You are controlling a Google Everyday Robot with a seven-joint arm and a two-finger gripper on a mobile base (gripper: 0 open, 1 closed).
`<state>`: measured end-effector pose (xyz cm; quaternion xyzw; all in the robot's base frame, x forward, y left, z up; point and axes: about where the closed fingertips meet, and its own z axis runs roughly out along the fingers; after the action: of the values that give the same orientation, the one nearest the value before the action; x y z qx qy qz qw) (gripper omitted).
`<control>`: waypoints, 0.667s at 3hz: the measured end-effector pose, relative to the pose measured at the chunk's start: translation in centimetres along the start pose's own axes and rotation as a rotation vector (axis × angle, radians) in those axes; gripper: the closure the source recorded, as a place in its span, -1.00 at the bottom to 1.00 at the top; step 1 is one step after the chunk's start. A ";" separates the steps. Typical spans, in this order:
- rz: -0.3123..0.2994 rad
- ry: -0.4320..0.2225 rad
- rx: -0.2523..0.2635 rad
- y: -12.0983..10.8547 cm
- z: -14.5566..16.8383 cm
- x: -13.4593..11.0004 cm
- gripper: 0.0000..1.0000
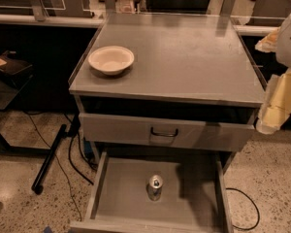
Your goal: Pick redbull can from middle drawer and place on counter
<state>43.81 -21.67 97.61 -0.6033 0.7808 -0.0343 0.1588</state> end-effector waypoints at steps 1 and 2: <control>0.004 -0.004 -0.002 0.1 0.2 0.0 -1.00; 0.030 -0.026 -0.013 0.7 1.2 0.2 -1.00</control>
Offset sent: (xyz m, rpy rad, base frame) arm -0.0070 0.0026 -0.0319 0.0733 0.0408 -0.0383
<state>43.47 -21.46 96.28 -0.5929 0.7879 -0.0187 0.1655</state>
